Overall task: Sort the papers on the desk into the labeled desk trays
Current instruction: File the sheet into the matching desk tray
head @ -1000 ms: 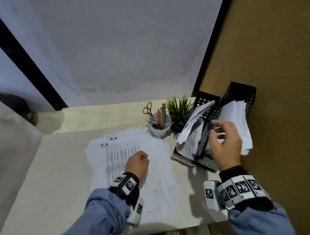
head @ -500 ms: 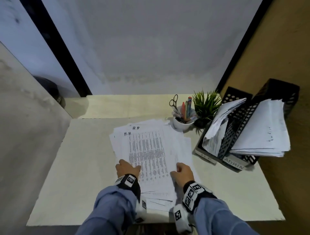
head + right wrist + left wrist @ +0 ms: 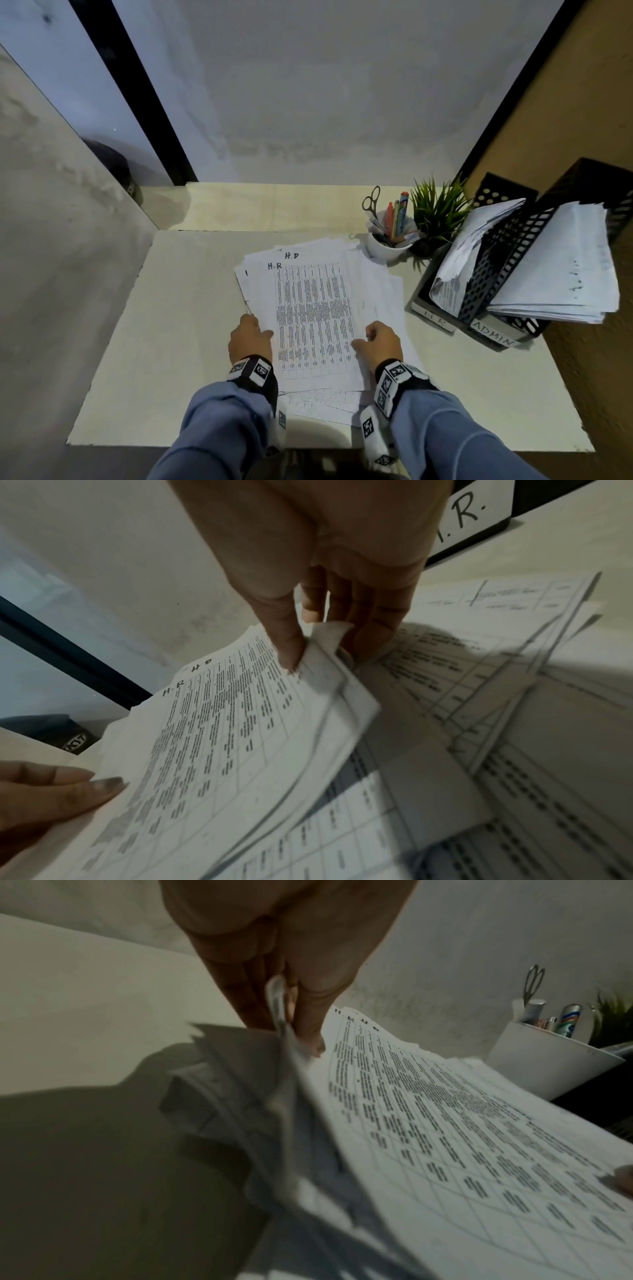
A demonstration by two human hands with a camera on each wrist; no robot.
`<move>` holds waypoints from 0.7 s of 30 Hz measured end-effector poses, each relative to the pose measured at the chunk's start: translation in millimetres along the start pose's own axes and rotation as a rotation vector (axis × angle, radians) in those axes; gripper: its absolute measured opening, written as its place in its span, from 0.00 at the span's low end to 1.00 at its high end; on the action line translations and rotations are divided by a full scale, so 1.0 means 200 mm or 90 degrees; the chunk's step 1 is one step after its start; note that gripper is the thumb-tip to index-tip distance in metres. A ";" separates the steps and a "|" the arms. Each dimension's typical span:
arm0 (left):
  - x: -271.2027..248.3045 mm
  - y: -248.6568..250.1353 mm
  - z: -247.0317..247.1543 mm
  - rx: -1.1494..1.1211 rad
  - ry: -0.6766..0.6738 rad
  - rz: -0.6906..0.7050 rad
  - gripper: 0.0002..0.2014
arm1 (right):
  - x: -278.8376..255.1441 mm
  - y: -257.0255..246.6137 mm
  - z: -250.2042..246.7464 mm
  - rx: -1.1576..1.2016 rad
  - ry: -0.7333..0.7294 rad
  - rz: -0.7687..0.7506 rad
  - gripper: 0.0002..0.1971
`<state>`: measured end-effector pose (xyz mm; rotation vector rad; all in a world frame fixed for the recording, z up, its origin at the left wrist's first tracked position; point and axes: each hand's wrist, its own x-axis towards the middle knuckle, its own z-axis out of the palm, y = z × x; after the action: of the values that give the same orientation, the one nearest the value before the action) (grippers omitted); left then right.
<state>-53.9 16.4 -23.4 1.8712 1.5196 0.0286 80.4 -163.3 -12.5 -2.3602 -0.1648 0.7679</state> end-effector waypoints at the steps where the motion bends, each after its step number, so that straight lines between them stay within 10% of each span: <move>1: 0.00 0.00 -0.01 -0.004 0.003 0.004 0.15 | 0.01 0.00 0.00 -0.006 0.007 -0.007 0.16; 13: -0.01 -0.04 0.01 -0.058 0.066 0.124 0.15 | 0.03 0.02 -0.01 0.030 0.104 -0.067 0.12; 21: 0.08 0.06 0.06 -0.324 -0.024 -0.013 0.30 | 0.10 0.13 -0.05 0.322 0.056 0.020 0.16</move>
<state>-33.1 23.5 -31.7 1.4401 1.3490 0.3378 100.0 -183.3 -31.1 -1.9127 0.0965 0.6299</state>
